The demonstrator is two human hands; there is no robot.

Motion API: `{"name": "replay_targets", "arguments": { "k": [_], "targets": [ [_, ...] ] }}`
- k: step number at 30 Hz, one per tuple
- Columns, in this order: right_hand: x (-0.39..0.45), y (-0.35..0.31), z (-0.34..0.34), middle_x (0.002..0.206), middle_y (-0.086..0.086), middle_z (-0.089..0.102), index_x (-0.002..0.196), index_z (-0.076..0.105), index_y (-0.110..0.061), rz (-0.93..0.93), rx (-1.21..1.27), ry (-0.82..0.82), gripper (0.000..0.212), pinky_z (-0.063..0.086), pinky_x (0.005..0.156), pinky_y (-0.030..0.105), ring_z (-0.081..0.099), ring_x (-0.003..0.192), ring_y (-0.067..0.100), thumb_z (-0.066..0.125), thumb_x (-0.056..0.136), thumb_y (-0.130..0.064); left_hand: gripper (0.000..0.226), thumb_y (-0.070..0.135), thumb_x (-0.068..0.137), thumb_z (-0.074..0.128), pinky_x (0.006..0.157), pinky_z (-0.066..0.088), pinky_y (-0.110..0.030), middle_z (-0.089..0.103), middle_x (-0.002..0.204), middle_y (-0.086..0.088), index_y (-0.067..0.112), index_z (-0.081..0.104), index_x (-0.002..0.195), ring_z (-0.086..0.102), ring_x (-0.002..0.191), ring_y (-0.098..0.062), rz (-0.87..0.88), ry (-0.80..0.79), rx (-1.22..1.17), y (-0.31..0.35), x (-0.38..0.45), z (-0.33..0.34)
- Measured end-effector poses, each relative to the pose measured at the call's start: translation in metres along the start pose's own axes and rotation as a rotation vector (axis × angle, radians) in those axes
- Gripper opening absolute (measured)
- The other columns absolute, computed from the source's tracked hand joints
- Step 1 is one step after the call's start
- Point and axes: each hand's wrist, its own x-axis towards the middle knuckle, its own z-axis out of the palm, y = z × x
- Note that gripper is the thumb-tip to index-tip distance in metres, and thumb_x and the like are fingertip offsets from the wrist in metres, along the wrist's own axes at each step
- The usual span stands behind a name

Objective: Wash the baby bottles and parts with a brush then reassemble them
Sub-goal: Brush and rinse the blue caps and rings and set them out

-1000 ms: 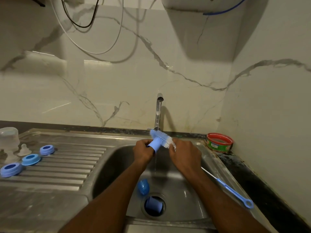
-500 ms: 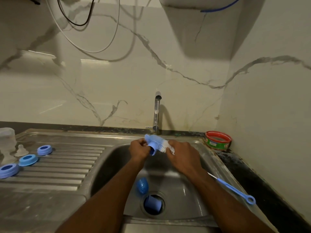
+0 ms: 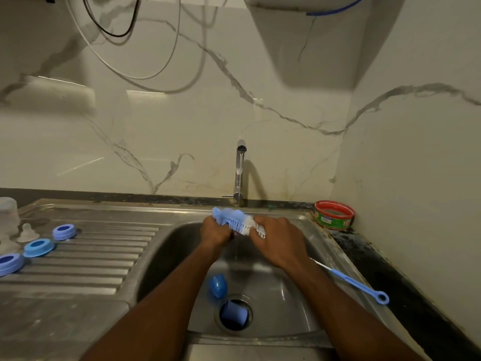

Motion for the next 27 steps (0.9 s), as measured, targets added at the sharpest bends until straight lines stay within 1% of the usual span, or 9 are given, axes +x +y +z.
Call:
{"name": "replay_targets", "arguments": {
  "k": [3,6,9,12,14,16,19,21,27],
  "targets": [
    [0.002,0.004,-0.004,0.118,0.002,0.070,0.130,0.059,-0.031,0.079,-0.058,0.047,0.037,0.046,0.081,0.032,0.065,0.105,0.024,0.047,0.101,-0.051,0.027,0.026,0.087,0.079,0.091,0.059,-0.042,0.074,0.095,-0.011,0.009,0.070,0.106,0.071,0.094,-0.024,0.009,-0.045,-0.027,0.000,-0.004,-0.001],
    [0.004,0.009,-0.007,0.119,0.003,0.070,0.131,0.059,-0.029,0.113,-0.047,0.045,0.038,0.049,0.085,0.033,0.065,0.106,0.024,0.048,0.102,-0.050,0.019,0.013,0.091,0.074,0.094,0.057,-0.043,0.074,0.101,-0.015,0.006,0.071,0.108,0.070,0.099,-0.030,0.039,-0.034,-0.006,0.002,-0.002,-0.001],
    [0.003,0.009,-0.006,0.115,0.000,0.072,0.126,0.065,-0.030,0.036,0.067,-0.026,0.037,0.050,0.083,0.032,0.066,0.101,0.021,0.052,0.099,-0.051,0.019,0.009,0.093,0.070,0.080,0.058,-0.033,0.072,0.095,-0.011,0.001,0.070,0.110,0.070,0.089,-0.023,0.044,0.004,0.001,0.000,-0.001,-0.005],
    [0.001,0.005,-0.004,0.115,-0.001,0.072,0.126,0.064,-0.032,-0.011,0.050,-0.031,0.036,0.053,0.086,0.036,0.066,0.101,0.022,0.054,0.097,-0.051,0.017,0.011,0.092,0.072,0.063,0.052,-0.020,0.071,0.093,-0.008,0.005,0.068,0.108,0.068,0.082,-0.015,0.060,0.021,-0.008,-0.003,-0.001,-0.008],
    [0.004,0.007,-0.004,0.114,0.000,0.071,0.126,0.062,-0.032,0.040,-0.007,0.041,0.037,0.050,0.083,0.035,0.066,0.103,0.025,0.050,0.098,-0.052,0.021,0.004,0.090,0.072,0.062,0.052,-0.019,0.070,0.095,-0.008,0.011,0.067,0.109,0.068,0.085,-0.018,0.086,-0.047,0.032,-0.002,-0.002,-0.006],
    [0.005,0.010,-0.004,0.112,0.000,0.072,0.125,0.063,-0.031,0.078,-0.016,0.073,0.037,0.048,0.080,0.034,0.066,0.100,0.025,0.050,0.099,-0.053,0.028,0.000,0.090,0.070,0.063,0.056,-0.023,0.069,0.100,-0.008,0.018,0.063,0.111,0.067,0.088,-0.020,0.082,-0.121,0.029,0.000,-0.006,-0.004],
    [0.004,0.007,-0.004,0.107,-0.003,0.073,0.120,0.067,-0.033,0.044,0.047,-0.005,0.039,0.048,0.076,0.031,0.067,0.094,0.020,0.052,0.096,-0.059,0.022,0.028,0.096,0.069,0.059,0.058,-0.026,0.072,0.102,-0.009,0.017,0.062,0.114,0.070,0.085,-0.018,0.024,-0.083,0.019,0.001,-0.004,0.001],
    [0.002,0.005,-0.003,0.107,-0.003,0.074,0.120,0.069,-0.034,-0.005,0.071,-0.035,0.039,0.051,0.078,0.032,0.067,0.092,0.018,0.053,0.095,-0.059,0.038,0.043,0.088,0.075,0.065,0.060,-0.027,0.073,0.097,-0.008,0.014,0.064,0.110,0.071,0.084,-0.016,0.068,-0.013,0.087,-0.002,0.004,-0.001],
    [0.007,0.009,-0.003,0.117,0.002,0.071,0.126,0.064,-0.030,0.127,-0.081,0.055,0.041,0.049,0.084,0.034,0.066,0.105,0.025,0.049,0.097,-0.055,0.026,0.019,0.089,0.078,0.081,0.063,-0.037,0.075,0.099,-0.009,0.010,0.071,0.112,0.073,0.093,-0.022,0.177,-0.119,0.040,-0.002,-0.004,-0.004]
  ]
}}
